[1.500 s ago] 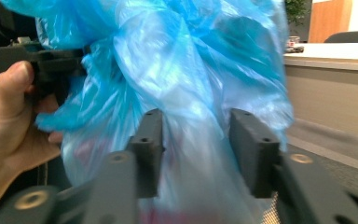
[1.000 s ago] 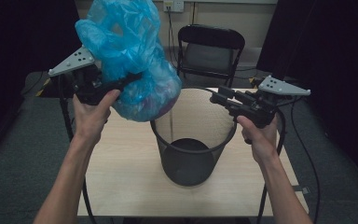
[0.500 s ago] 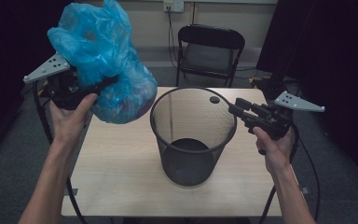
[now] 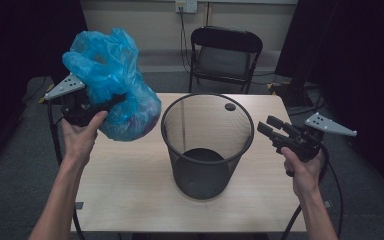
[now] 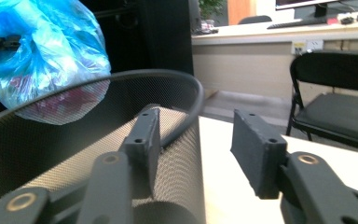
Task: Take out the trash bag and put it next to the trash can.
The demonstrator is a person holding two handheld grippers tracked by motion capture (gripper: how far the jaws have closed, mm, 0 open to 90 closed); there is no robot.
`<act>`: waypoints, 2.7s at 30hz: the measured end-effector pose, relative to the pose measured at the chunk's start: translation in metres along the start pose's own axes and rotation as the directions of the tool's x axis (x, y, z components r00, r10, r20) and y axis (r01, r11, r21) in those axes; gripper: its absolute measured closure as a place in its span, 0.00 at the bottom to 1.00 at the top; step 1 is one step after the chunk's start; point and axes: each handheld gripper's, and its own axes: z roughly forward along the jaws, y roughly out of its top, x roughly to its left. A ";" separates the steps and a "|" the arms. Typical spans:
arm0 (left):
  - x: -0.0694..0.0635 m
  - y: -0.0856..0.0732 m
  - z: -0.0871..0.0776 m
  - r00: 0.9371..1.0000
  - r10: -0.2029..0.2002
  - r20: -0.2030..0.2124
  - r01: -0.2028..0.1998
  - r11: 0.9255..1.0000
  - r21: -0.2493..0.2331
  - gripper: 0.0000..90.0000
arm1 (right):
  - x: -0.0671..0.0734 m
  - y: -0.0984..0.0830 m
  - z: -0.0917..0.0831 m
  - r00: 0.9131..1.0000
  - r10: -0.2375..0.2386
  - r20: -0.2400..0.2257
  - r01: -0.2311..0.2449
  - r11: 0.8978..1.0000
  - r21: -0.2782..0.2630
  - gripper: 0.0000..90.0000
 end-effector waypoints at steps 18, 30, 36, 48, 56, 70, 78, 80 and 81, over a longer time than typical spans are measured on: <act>0.023 -0.072 0.025 0.997 -0.066 -0.033 0.070 0.990 0.125 0.92 | -0.005 -0.085 0.006 0.993 0.002 0.116 -0.020 0.988 0.154 0.37; 0.034 -0.118 0.067 0.991 -0.125 -0.057 0.135 0.960 0.244 0.92 | -0.017 -0.124 0.001 0.991 0.028 0.132 -0.061 0.966 0.252 0.34; 0.037 -0.126 0.086 0.989 -0.138 -0.058 0.148 0.959 0.243 0.92 | -0.021 -0.134 0.003 0.990 0.040 0.138 -0.077 0.960 0.270 0.34; 0.033 -0.173 0.111 0.992 -0.120 -0.047 0.129 0.941 0.314 0.91 | -0.019 -0.142 0.010 0.990 0.030 0.137 -0.071 0.951 0.301 0.34; 0.034 -0.164 0.127 0.982 -0.181 -0.055 0.189 0.936 0.297 0.79 | -0.020 -0.144 0.012 0.990 0.028 0.135 -0.068 0.949 0.307 0.35; 0.038 -0.136 0.083 0.971 -0.215 -0.101 0.234 0.938 0.257 0.22 | -0.017 -0.144 0.014 0.992 0.034 0.124 -0.071 0.948 0.310 0.35; 0.040 -0.122 0.057 0.972 -0.216 -0.094 0.232 0.948 0.216 0.19 | -0.016 -0.145 0.015 0.993 0.029 0.117 -0.064 0.947 0.314 0.35; 0.038 -0.120 0.051 0.974 -0.203 -0.100 0.221 0.950 0.221 0.18 | -0.016 -0.145 0.015 0.992 0.032 0.121 -0.069 0.947 0.315 0.35; 0.037 -0.120 0.048 0.975 -0.197 -0.099 0.215 0.950 0.227 0.18 | -0.016 -0.145 0.015 0.992 0.032 0.122 -0.069 0.947 0.313 0.35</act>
